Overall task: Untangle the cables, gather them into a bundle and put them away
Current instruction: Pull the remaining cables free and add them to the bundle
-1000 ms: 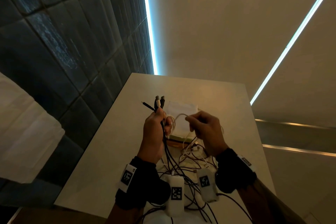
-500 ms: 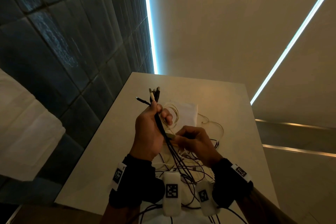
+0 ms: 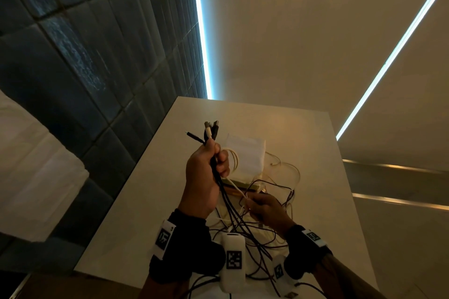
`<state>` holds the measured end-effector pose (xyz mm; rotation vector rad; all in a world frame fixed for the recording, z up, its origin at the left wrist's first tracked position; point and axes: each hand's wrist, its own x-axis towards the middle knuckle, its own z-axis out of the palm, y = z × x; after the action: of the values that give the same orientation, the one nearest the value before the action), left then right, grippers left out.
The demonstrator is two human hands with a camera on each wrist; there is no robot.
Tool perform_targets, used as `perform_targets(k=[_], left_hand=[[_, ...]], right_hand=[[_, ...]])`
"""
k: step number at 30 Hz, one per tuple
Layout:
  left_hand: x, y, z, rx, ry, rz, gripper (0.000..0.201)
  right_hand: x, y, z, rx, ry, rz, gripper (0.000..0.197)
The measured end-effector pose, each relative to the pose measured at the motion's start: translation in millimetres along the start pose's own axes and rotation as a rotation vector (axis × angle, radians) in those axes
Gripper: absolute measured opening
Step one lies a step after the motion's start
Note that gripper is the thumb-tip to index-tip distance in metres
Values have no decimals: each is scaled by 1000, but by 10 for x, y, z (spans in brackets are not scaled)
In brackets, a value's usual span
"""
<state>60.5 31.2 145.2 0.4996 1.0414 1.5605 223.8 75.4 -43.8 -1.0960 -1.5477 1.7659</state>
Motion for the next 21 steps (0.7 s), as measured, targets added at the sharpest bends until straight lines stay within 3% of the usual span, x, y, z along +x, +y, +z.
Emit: perform_targets(k=[6,10,12,17,21], left_hand=[[29,57,-18,3,11,24,33],[55,-4,-53,41,65,22,32],[69,-21,-49,51,94,25,32],[76,-56,23,96,144,11,33],[69,-81,84,133,175,-4,32]], right_hand=[[96,167,-28,15,13,78,27],[45,-60,-91,-127,88,114,29],[22,-285,-128,-137,179,54,27],[-9,-964,-76,118,301,-82,15],[-107,-1456,73,123,228,-281,12]])
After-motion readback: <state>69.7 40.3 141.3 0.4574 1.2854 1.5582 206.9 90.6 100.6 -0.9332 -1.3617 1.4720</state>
